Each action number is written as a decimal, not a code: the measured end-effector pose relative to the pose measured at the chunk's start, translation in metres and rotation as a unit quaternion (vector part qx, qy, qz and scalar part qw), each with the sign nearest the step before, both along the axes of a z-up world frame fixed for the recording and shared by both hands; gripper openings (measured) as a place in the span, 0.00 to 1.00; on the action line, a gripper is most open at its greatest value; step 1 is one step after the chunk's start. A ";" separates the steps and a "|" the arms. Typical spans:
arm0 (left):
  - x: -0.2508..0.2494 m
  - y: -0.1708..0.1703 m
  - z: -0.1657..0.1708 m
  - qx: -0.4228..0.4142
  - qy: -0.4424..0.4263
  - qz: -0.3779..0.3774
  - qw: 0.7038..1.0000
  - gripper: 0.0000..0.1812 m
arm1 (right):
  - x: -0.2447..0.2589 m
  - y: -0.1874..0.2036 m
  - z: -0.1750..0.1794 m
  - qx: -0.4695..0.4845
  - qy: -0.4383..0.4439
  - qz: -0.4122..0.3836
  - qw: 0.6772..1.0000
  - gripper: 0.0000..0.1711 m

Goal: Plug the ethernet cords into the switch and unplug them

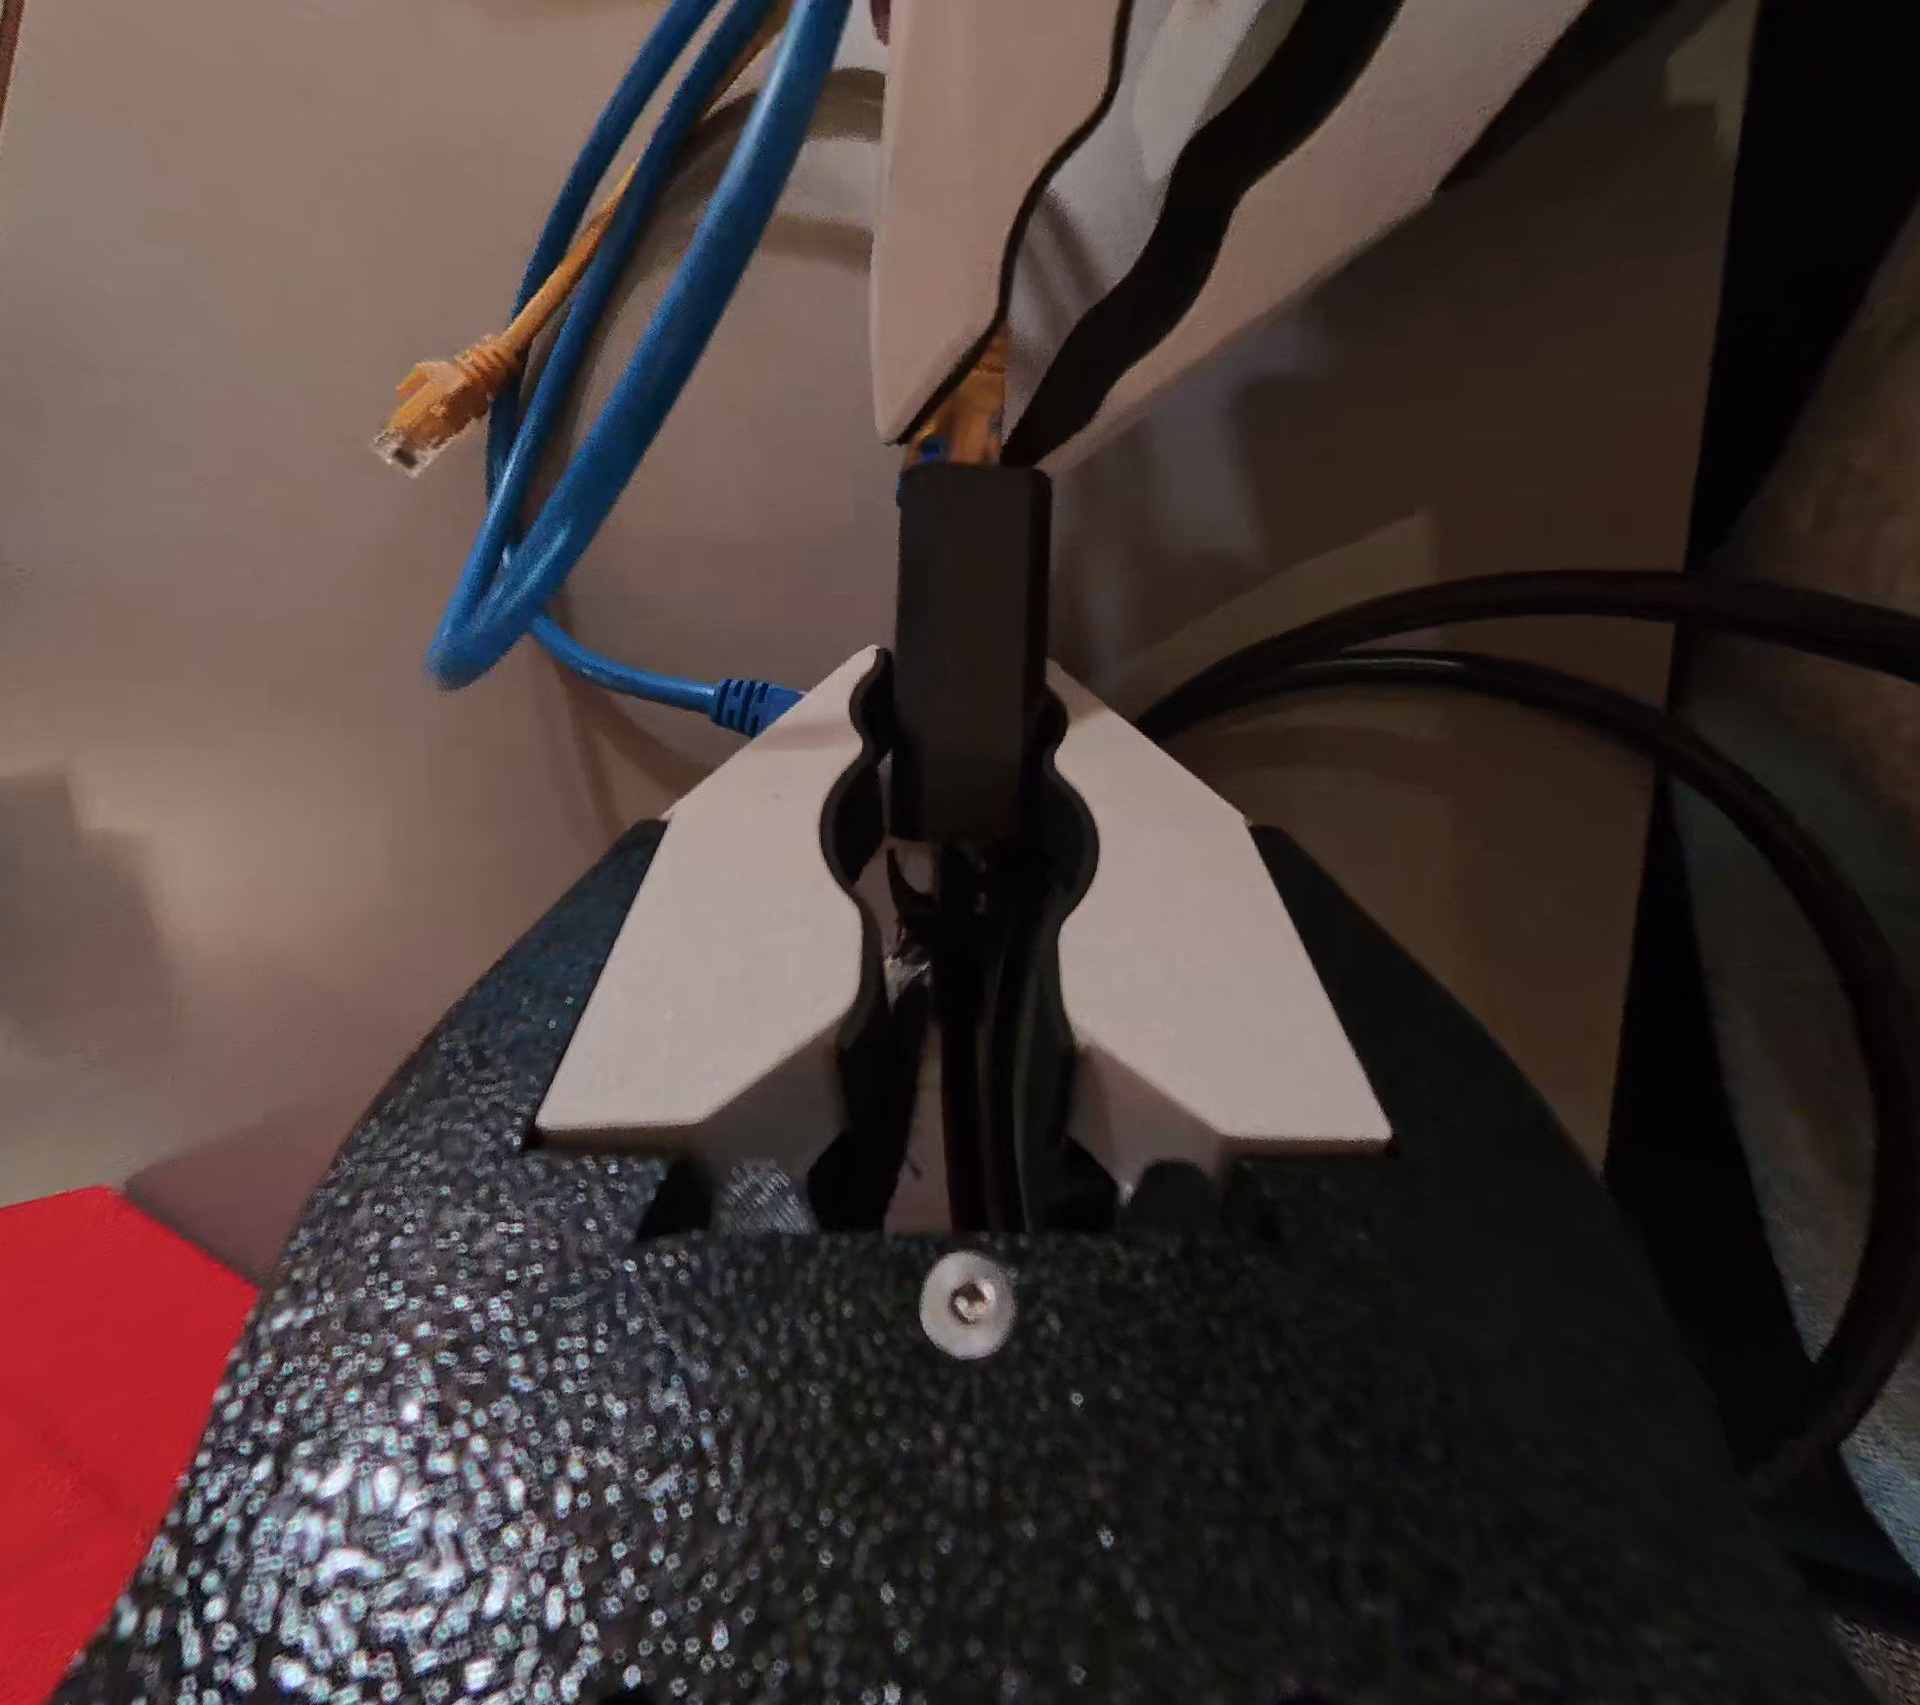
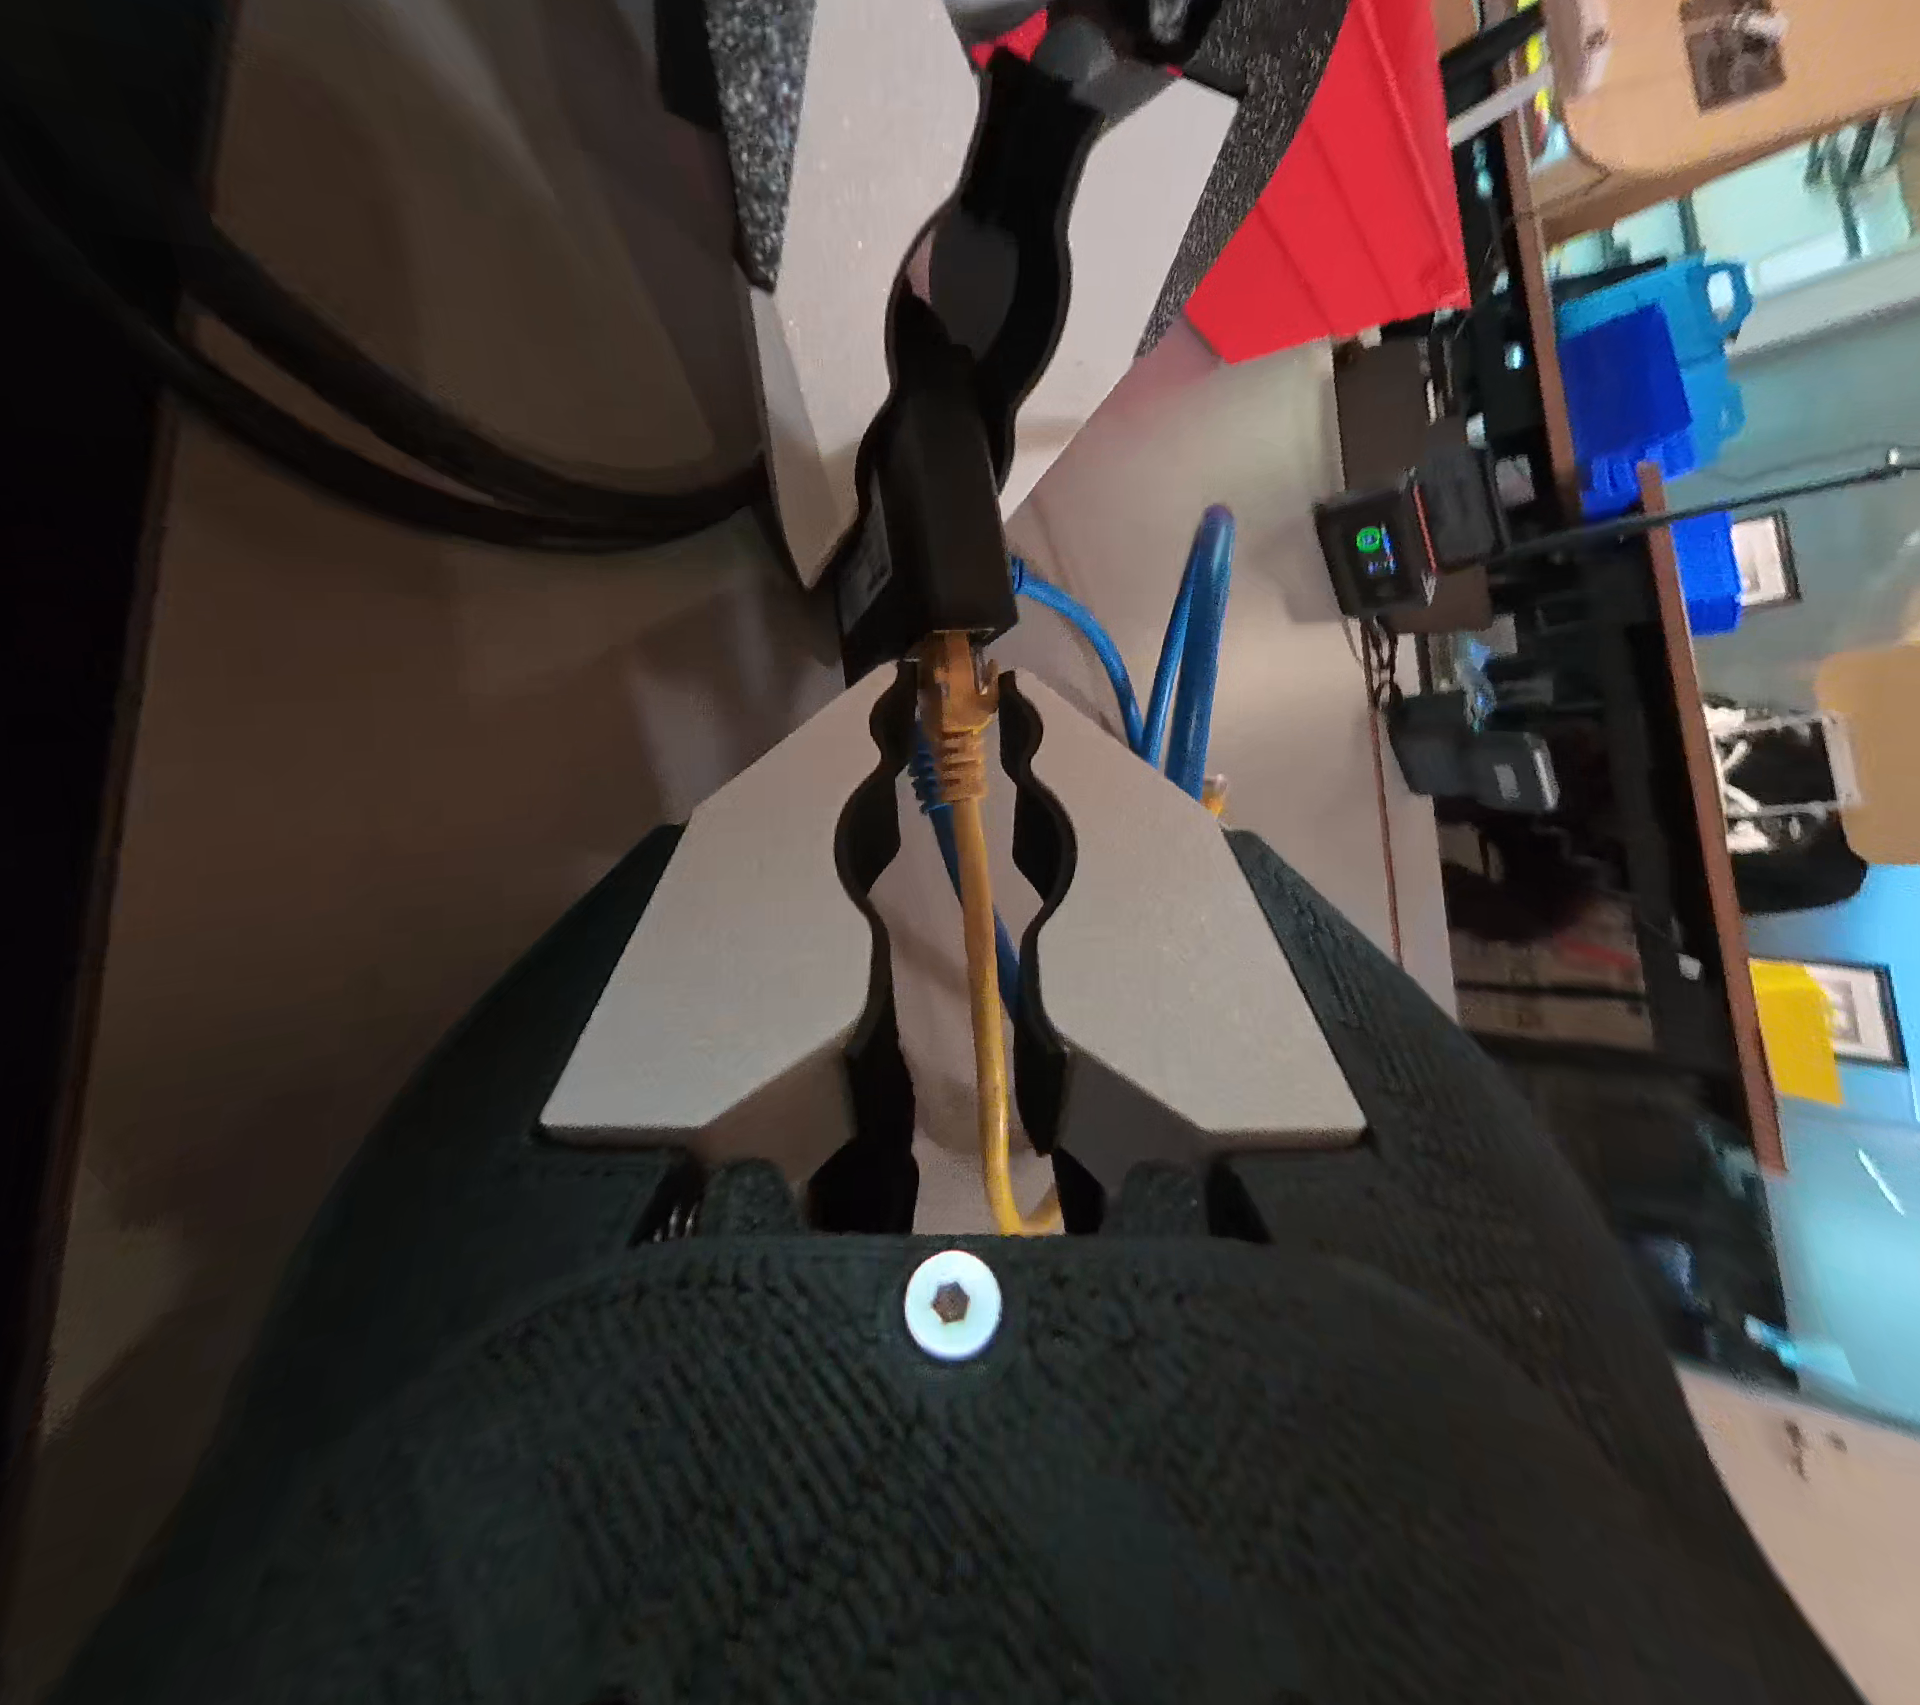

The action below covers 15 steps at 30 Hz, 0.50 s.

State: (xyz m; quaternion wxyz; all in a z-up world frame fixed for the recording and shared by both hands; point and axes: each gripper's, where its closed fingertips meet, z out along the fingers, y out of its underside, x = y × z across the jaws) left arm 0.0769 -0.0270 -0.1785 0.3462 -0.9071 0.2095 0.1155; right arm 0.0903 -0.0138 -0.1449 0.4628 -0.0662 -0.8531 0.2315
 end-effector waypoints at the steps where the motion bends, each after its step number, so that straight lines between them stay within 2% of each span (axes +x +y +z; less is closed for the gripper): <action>1: 0.000 0.000 0.000 -0.004 0.006 0.005 1.000 0.12 | 0.000 0.001 -0.001 0.004 -0.006 -0.014 1.000 0.08; 8: -0.001 -0.002 0.000 -0.027 0.062 0.003 0.998 0.12 | 0.000 0.001 -0.003 -0.011 -0.071 -0.083 0.994 0.08; 15: -0.001 -0.004 0.000 -0.024 0.061 -0.005 0.998 0.12 | -0.001 -0.002 -0.004 0.027 -0.039 -0.058 0.997 0.08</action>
